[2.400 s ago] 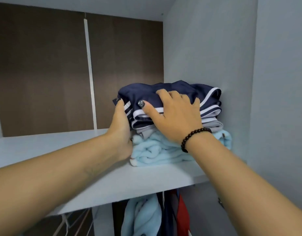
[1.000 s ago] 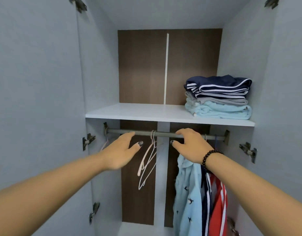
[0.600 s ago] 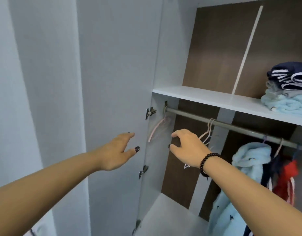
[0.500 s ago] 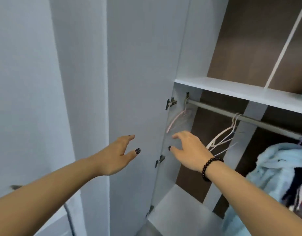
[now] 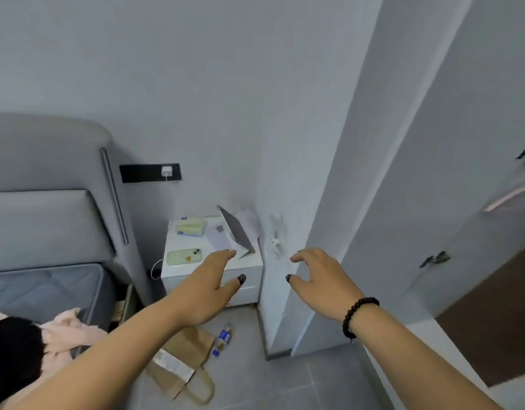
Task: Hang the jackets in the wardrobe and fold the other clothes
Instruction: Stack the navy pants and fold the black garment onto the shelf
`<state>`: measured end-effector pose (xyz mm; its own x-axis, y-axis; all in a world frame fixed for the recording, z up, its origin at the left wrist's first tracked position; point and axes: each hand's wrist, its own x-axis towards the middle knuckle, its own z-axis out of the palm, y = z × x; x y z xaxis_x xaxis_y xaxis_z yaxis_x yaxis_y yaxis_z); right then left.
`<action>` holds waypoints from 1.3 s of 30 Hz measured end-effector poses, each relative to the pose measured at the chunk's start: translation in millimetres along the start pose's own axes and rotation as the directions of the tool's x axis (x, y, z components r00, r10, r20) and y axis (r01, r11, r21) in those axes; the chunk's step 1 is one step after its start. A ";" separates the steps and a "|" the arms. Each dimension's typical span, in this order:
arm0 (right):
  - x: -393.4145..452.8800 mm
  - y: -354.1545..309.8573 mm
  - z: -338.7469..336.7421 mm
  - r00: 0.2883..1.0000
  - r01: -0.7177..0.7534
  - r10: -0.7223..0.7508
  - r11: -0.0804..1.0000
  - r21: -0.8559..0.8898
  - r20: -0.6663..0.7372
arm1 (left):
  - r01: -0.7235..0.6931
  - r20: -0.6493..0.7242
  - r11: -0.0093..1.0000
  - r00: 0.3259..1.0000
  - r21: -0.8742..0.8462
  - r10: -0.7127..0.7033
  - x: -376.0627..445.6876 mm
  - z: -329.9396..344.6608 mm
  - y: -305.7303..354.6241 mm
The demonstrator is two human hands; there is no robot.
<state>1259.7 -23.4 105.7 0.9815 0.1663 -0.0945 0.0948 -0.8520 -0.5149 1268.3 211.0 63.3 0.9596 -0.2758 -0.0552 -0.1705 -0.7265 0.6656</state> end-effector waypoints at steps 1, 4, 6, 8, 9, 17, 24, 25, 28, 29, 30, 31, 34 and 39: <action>6.0 -13.0 13.7 1.000 0.022 -0.022 1.000 0.018 0.021 | 0.033 -0.012 0.999 0.999 -0.016 -0.033 -8.4 -3.9 -14.4; 26.1 -51.7 54.3 0.993 0.087 -0.091 0.995 0.052 0.078 | 0.124 -0.050 0.990 0.991 -0.071 -0.128 -29.9 -16.6 -57.3; 40.9 -78.7 81.6 0.984 0.119 -0.126 0.991 0.063 0.122 | 0.180 -0.068 0.978 0.980 -0.103 -0.187 -43.0 -26.7 -88.8; 57.4 -105.3 109.0 0.974 0.140 -0.151 0.987 0.073 0.170 | 0.233 -0.084 0.962 0.966 -0.141 -0.246 -55.8 -38.5 -122.1; 66.1 -119.4 122.9 0.968 0.147 -0.160 0.986 0.080 0.194 | 0.263 -0.093 0.953 0.956 -0.153 -0.279 -62.5 -45.0 -139.3; 135.7 -226.0 234.8 0.905 0.191 -0.202 0.979 0.066 0.375 | 0.497 -0.077 0.838 0.848 -0.224 -0.524 -99.0 -105.2 -280.7; 196.1 -297.4 343.8 0.838 0.132 -0.141 0.990 0.054 0.526 | 0.671 0.027 0.686 0.720 -0.280 -0.693 -114.7 -139.5 -424.3; 203.0 -305.0 359.2 0.828 0.122 -0.132 0.991 0.054 0.545 | 0.688 0.043 0.663 0.703 -0.294 -0.710 -116.8 -140.7 -446.3; 218.4 -318.6 406.8 0.791 0.111 -0.108 0.993 0.032 0.602 | 0.765 0.085 0.519 0.588 -0.381 -0.804 -124.3 -133.8 -511.3; 222.5 -320.6 422.7 0.778 0.112 -0.101 0.994 0.021 0.620 | 0.782 0.101 0.451 0.538 -0.431 -0.837 -126.3 -130.0 -529.9; 225.9 -322.0 438.4 0.765 0.107 -0.091 0.994 0.014 0.637 | 0.811 0.128 0.367 0.468 -0.456 -0.875 -128.2 -123.9 -549.6; 228.5 -322.8 453.7 0.750 0.093 -0.075 0.996 0.008 0.657 | 0.819 0.135 0.281 0.395 -0.500 -0.909 -129.3 -120.0 -564.8; 232.0 -322.6 496.3 0.697 0.046 -0.022 0.999 -0.014 0.717 | 0.841 0.139 0.090 0.192 -0.533 -0.972 -132.3 -105.1 -605.7; 232.8 -322.3 546.2 0.619 -0.009 0.047 0.999 -0.054 0.784 | 0.681 -0.007 -0.217 -0.310 -0.700 -0.951 -134.5 -90.5 -644.4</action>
<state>1367.0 561.1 -215.8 0.4813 0.4518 -0.7511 0.0950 -0.8788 -0.4677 1269.4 773.2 -290.9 -0.1335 0.7807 -0.6105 0.8468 0.4099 0.3390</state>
